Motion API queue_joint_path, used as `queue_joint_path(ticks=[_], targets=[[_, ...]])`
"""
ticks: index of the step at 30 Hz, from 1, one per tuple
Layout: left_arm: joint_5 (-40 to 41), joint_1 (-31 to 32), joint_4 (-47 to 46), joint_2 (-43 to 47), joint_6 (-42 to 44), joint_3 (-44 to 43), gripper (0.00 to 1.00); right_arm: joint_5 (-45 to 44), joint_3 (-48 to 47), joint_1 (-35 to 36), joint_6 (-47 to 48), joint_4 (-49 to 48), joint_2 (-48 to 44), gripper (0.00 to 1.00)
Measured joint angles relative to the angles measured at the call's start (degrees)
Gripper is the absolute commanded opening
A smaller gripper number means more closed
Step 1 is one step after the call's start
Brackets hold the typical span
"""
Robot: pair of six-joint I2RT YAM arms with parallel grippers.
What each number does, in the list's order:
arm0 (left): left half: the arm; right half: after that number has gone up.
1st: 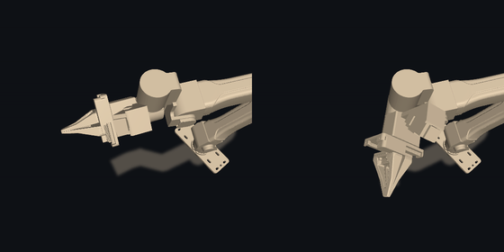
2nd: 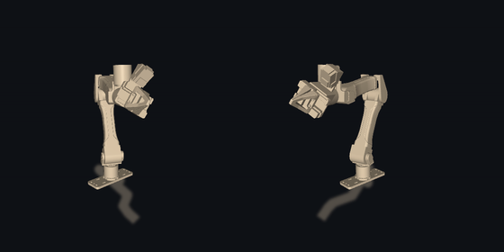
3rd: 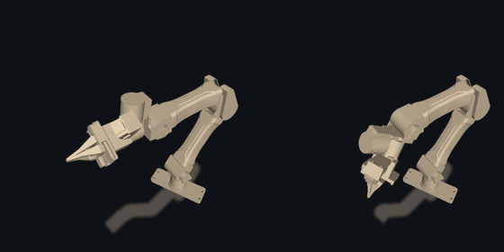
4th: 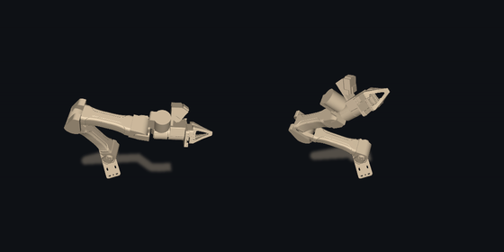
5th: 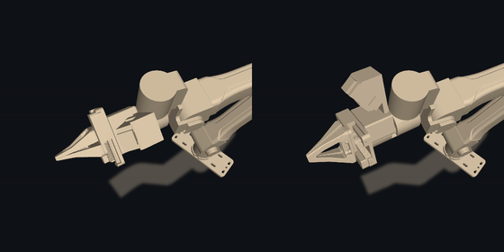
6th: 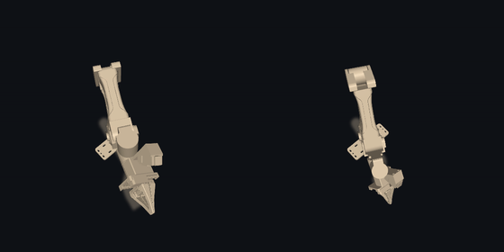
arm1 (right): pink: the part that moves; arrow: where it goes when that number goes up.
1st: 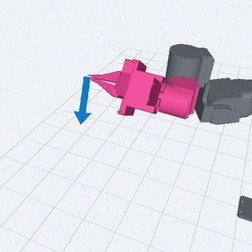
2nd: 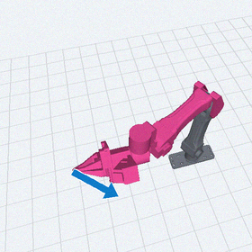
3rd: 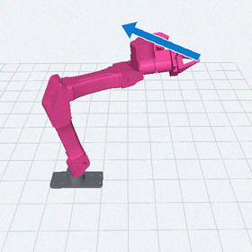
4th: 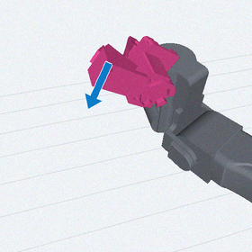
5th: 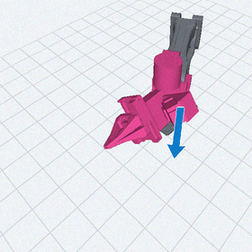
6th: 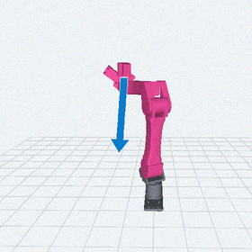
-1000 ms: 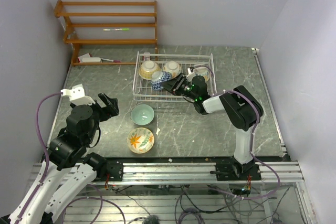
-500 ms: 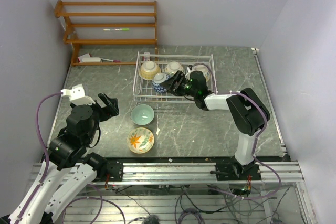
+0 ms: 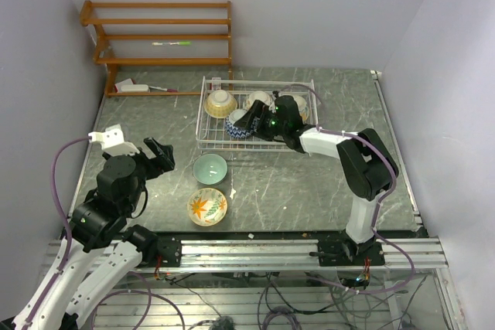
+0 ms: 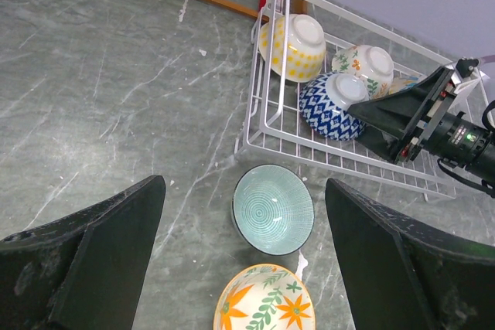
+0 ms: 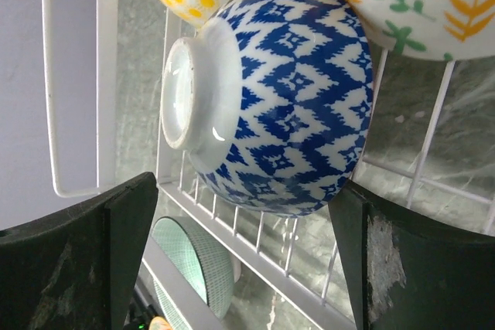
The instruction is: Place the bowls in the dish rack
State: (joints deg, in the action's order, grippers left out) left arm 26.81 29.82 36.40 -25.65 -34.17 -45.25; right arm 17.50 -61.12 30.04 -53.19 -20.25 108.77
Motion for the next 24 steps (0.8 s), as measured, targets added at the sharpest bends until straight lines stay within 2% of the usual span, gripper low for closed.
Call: queue_joint_path(ticks=[7, 15, 24], targets=[[0.0, 0.0, 0.0, 0.22, -0.02, 0.0, 0.95, -3.34, -3.82, 0.26, 5.75, 7.61, -0.48, 0.99], [-0.02, 0.0, -0.04, 0.2, -0.17, 0.0, 0.95, -7.1, -4.52, 0.87, 10.49, 12.94, -1.51, 1.0], [-0.02, 0.0, -0.07, 0.0, -0.22, 0.0, 0.95, -17.07, -7.74, 4.74, 18.12, 21.44, -5.84, 1.0]])
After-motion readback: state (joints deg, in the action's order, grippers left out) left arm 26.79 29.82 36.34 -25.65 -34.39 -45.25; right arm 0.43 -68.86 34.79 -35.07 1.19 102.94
